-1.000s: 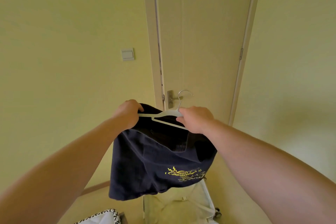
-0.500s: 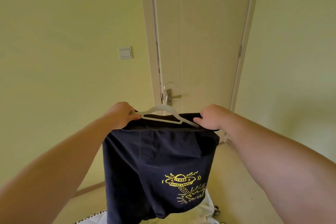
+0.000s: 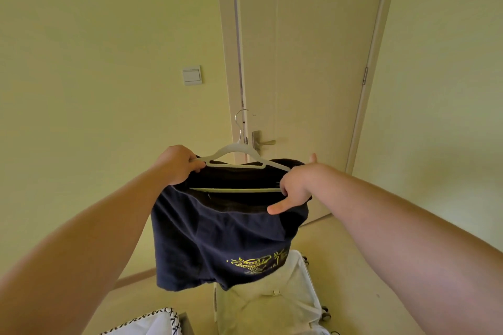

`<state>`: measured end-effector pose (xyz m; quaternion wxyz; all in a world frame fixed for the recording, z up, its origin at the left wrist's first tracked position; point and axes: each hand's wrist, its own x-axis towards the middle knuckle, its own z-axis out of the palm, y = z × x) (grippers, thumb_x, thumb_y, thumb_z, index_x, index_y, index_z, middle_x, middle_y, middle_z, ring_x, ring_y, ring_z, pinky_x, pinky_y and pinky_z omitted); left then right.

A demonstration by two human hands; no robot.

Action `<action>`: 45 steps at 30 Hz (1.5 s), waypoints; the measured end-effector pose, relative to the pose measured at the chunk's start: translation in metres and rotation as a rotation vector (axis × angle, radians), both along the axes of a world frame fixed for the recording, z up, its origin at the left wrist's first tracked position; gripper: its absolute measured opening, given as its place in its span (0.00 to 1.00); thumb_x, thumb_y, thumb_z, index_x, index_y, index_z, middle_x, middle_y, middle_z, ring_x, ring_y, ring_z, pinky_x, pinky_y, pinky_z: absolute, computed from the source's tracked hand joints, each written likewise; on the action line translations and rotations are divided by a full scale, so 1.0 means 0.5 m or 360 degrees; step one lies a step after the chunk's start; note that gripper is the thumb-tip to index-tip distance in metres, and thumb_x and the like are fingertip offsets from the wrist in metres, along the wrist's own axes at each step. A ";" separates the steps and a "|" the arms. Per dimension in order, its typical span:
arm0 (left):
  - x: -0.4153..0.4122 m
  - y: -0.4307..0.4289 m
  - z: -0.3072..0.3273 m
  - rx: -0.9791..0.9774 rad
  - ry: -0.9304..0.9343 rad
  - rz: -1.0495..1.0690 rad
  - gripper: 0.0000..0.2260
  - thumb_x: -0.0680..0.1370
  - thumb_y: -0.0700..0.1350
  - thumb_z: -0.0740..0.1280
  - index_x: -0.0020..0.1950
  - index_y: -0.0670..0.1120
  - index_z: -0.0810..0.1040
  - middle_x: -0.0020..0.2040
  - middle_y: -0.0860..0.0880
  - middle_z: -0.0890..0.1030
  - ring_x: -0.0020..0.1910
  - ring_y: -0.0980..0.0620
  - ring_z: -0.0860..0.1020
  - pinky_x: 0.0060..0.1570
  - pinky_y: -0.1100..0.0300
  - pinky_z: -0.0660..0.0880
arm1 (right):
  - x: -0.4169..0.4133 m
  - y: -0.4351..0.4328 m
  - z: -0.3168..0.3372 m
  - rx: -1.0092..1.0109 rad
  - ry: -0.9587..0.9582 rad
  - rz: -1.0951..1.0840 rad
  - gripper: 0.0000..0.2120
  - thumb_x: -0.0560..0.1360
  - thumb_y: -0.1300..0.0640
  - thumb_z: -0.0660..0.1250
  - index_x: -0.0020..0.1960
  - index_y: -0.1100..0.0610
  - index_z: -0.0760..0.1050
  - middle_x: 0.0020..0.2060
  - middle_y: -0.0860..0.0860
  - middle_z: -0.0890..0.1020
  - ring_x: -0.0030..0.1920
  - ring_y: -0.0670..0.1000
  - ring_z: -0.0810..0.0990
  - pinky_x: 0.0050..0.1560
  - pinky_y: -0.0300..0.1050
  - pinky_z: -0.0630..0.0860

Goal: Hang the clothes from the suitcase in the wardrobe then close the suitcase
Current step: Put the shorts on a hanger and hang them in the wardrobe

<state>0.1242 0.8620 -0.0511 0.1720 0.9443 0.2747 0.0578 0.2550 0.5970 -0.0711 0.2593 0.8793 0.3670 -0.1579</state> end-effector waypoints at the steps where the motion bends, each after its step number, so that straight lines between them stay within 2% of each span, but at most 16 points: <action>1: 0.001 0.000 0.001 -0.0011 -0.0017 0.0004 0.14 0.80 0.57 0.68 0.43 0.50 0.85 0.36 0.49 0.79 0.32 0.50 0.73 0.31 0.60 0.66 | -0.003 0.008 -0.007 -0.0058 -0.0041 0.0017 0.52 0.64 0.15 0.45 0.72 0.48 0.73 0.67 0.52 0.75 0.72 0.60 0.67 0.66 0.81 0.38; 5: 0.003 0.001 0.012 -0.0044 -0.0108 0.0033 0.14 0.80 0.57 0.67 0.43 0.51 0.85 0.35 0.48 0.78 0.31 0.50 0.72 0.30 0.58 0.66 | -0.017 0.026 -0.039 -0.0050 -0.0160 0.0169 0.30 0.79 0.30 0.53 0.75 0.44 0.69 0.70 0.54 0.72 0.75 0.63 0.60 0.68 0.79 0.40; 8: 0.001 0.004 0.020 -0.0056 -0.0177 0.0092 0.14 0.81 0.56 0.67 0.44 0.49 0.85 0.36 0.48 0.78 0.31 0.49 0.71 0.29 0.59 0.65 | -0.030 0.023 -0.065 0.0033 -0.0296 0.0312 0.24 0.79 0.41 0.63 0.73 0.46 0.72 0.72 0.54 0.68 0.76 0.63 0.56 0.71 0.76 0.45; 10: 0.002 0.006 0.023 -0.0063 -0.0194 0.0127 0.14 0.81 0.55 0.67 0.45 0.49 0.85 0.37 0.48 0.78 0.31 0.49 0.71 0.28 0.59 0.65 | -0.043 0.023 -0.072 0.0144 -0.0498 0.0480 0.23 0.78 0.39 0.64 0.67 0.51 0.78 0.67 0.53 0.74 0.73 0.61 0.61 0.72 0.68 0.54; 12: 0.002 0.010 0.023 -0.0071 -0.0202 0.0167 0.13 0.81 0.55 0.67 0.46 0.48 0.85 0.37 0.48 0.78 0.31 0.49 0.71 0.27 0.59 0.65 | -0.058 0.027 -0.072 0.0393 -0.0689 0.0572 0.19 0.80 0.39 0.62 0.56 0.53 0.81 0.56 0.52 0.82 0.63 0.58 0.74 0.65 0.58 0.66; 14: -0.001 0.015 0.025 -0.0011 -0.0213 0.0178 0.13 0.81 0.55 0.67 0.45 0.48 0.84 0.37 0.48 0.79 0.31 0.49 0.72 0.27 0.59 0.65 | -0.066 0.032 -0.072 0.0573 -0.0739 0.0482 0.14 0.82 0.44 0.62 0.53 0.52 0.81 0.48 0.51 0.84 0.51 0.56 0.81 0.50 0.52 0.71; 16: -0.007 0.023 0.025 0.0102 -0.0190 0.0119 0.13 0.82 0.55 0.66 0.45 0.49 0.84 0.37 0.48 0.79 0.33 0.48 0.74 0.29 0.59 0.66 | -0.065 0.032 -0.060 0.0636 -0.0743 0.0301 0.12 0.83 0.48 0.61 0.56 0.51 0.82 0.48 0.51 0.84 0.49 0.56 0.83 0.43 0.46 0.70; 20: -0.015 0.031 0.031 0.0170 0.0058 -0.0048 0.09 0.81 0.53 0.67 0.45 0.53 0.85 0.39 0.49 0.81 0.36 0.50 0.76 0.34 0.58 0.70 | -0.029 0.027 0.015 0.0641 -0.0781 -0.0047 0.16 0.79 0.60 0.58 0.59 0.53 0.81 0.55 0.51 0.83 0.56 0.56 0.82 0.47 0.42 0.72; 23: -0.020 0.024 0.028 0.0152 0.0198 -0.0175 0.12 0.81 0.42 0.66 0.44 0.56 0.85 0.43 0.53 0.83 0.42 0.51 0.79 0.36 0.62 0.72 | -0.016 0.024 0.055 0.0619 -0.0697 -0.0296 0.12 0.76 0.63 0.60 0.53 0.56 0.80 0.50 0.50 0.82 0.53 0.56 0.82 0.50 0.43 0.77; 26: -0.024 0.011 0.019 0.0065 0.0201 -0.0226 0.19 0.79 0.36 0.63 0.40 0.58 0.86 0.43 0.54 0.84 0.43 0.50 0.81 0.37 0.62 0.75 | -0.004 0.015 0.052 0.0925 -0.0593 -0.0389 0.08 0.75 0.67 0.58 0.43 0.57 0.73 0.43 0.52 0.76 0.47 0.58 0.78 0.45 0.44 0.72; 28: -0.027 0.007 0.018 -0.0062 0.0127 -0.0260 0.19 0.79 0.37 0.64 0.39 0.58 0.87 0.42 0.55 0.85 0.44 0.50 0.82 0.38 0.61 0.77 | 0.005 0.009 0.042 0.1130 -0.0514 -0.0402 0.08 0.77 0.66 0.58 0.44 0.58 0.74 0.43 0.53 0.77 0.43 0.58 0.75 0.44 0.45 0.71; 31: -0.034 0.010 0.018 -0.0239 -0.0010 -0.0322 0.12 0.78 0.43 0.70 0.42 0.59 0.88 0.42 0.57 0.86 0.47 0.51 0.83 0.46 0.58 0.81 | 0.025 -0.008 0.037 0.1179 -0.0281 -0.0411 0.10 0.78 0.58 0.61 0.54 0.59 0.79 0.47 0.54 0.80 0.42 0.57 0.76 0.41 0.43 0.71; 34: -0.039 0.010 0.020 -0.0380 -0.0067 -0.0359 0.07 0.77 0.47 0.73 0.44 0.59 0.88 0.43 0.56 0.86 0.51 0.47 0.83 0.53 0.52 0.81 | 0.029 -0.030 0.046 0.1237 -0.0158 -0.0432 0.12 0.74 0.51 0.64 0.52 0.57 0.77 0.46 0.53 0.80 0.44 0.55 0.79 0.35 0.42 0.71; 37: -0.044 0.005 0.026 -0.0437 -0.0082 -0.0369 0.06 0.77 0.46 0.74 0.44 0.57 0.88 0.44 0.54 0.86 0.52 0.46 0.82 0.55 0.51 0.80 | 0.030 -0.037 0.041 0.1231 -0.0357 -0.0227 0.27 0.71 0.42 0.68 0.64 0.56 0.74 0.58 0.53 0.78 0.55 0.56 0.78 0.49 0.49 0.79; 41: -0.051 0.004 0.033 -0.0420 -0.0084 -0.0323 0.06 0.77 0.47 0.74 0.43 0.57 0.88 0.43 0.55 0.86 0.52 0.47 0.82 0.55 0.52 0.80 | 0.036 -0.036 0.043 0.1227 -0.0587 -0.0113 0.26 0.72 0.35 0.70 0.54 0.55 0.70 0.46 0.50 0.79 0.46 0.55 0.78 0.41 0.49 0.76; 45: -0.049 -0.006 0.032 -0.0320 -0.0050 -0.0362 0.09 0.78 0.45 0.72 0.43 0.58 0.88 0.42 0.58 0.86 0.50 0.49 0.82 0.50 0.56 0.80 | 0.039 -0.037 0.038 0.1384 -0.0537 -0.0302 0.32 0.71 0.39 0.75 0.59 0.53 0.59 0.40 0.50 0.76 0.42 0.57 0.78 0.36 0.49 0.74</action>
